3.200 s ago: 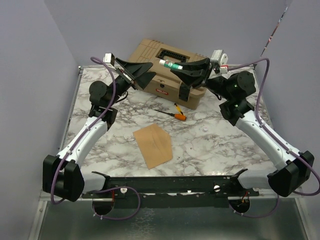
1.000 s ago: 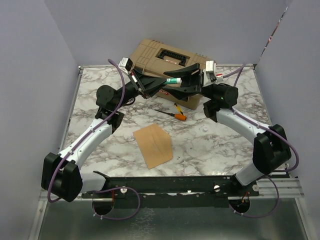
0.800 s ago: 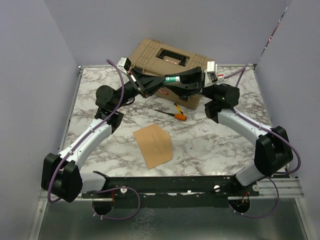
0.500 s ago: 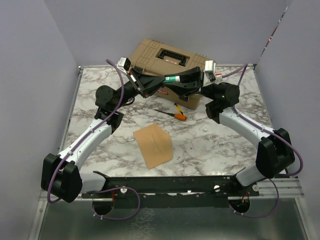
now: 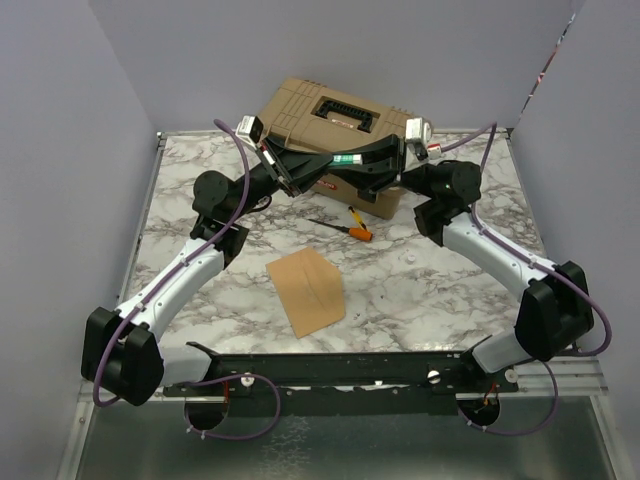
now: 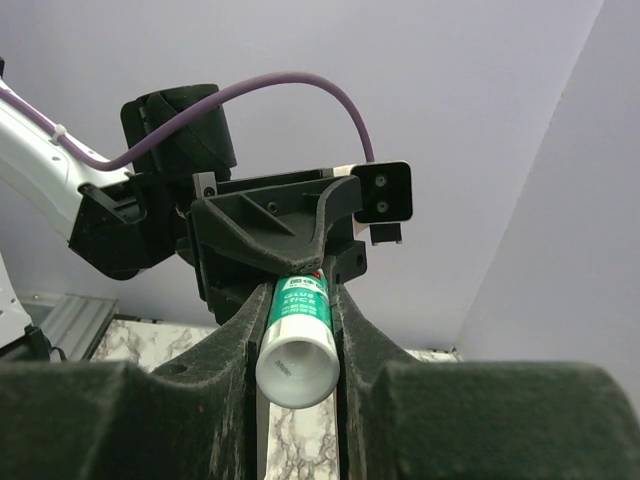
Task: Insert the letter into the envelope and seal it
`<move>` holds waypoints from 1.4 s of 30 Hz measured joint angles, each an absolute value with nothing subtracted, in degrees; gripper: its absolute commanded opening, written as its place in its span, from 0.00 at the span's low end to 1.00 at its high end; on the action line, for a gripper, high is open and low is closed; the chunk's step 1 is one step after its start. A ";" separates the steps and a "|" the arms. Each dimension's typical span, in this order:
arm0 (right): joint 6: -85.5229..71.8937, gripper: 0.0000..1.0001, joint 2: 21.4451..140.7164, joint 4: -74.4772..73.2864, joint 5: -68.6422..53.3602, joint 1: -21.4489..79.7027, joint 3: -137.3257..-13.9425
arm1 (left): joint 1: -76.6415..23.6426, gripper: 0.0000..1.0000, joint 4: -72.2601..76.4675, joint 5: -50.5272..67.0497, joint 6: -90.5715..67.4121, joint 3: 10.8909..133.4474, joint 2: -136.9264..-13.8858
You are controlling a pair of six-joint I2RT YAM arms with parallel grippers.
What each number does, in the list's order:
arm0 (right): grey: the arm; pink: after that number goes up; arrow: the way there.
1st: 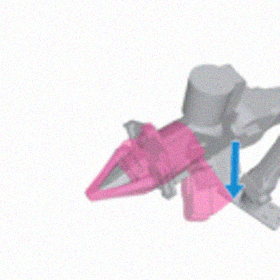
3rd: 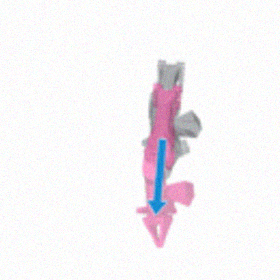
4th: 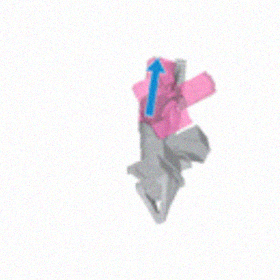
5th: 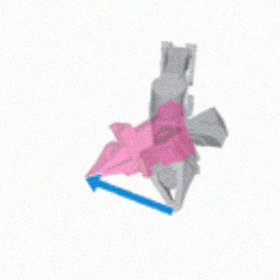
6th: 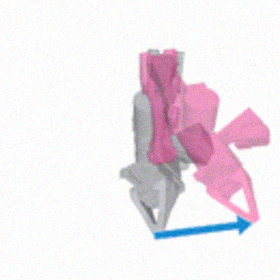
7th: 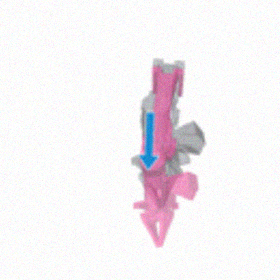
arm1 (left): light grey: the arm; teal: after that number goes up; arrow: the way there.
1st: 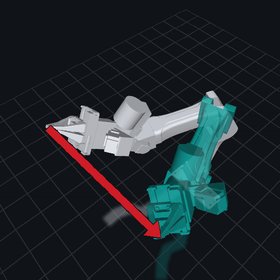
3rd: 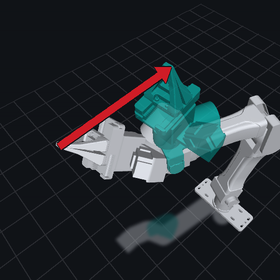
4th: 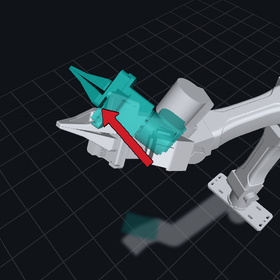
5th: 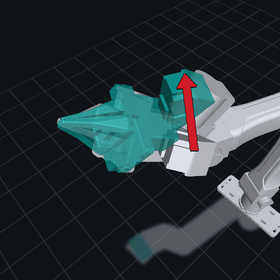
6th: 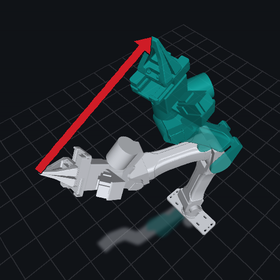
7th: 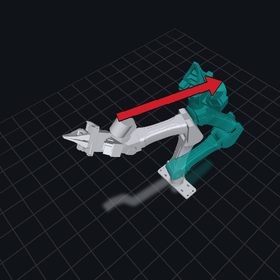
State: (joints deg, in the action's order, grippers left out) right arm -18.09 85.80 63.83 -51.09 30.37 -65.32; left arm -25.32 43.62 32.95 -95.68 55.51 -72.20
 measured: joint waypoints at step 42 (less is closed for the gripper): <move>-20.99 0.01 68.38 17.52 -14.55 30.48 -61.93 | -25.74 0.90 31.70 43.05 -57.43 51.44 -61.65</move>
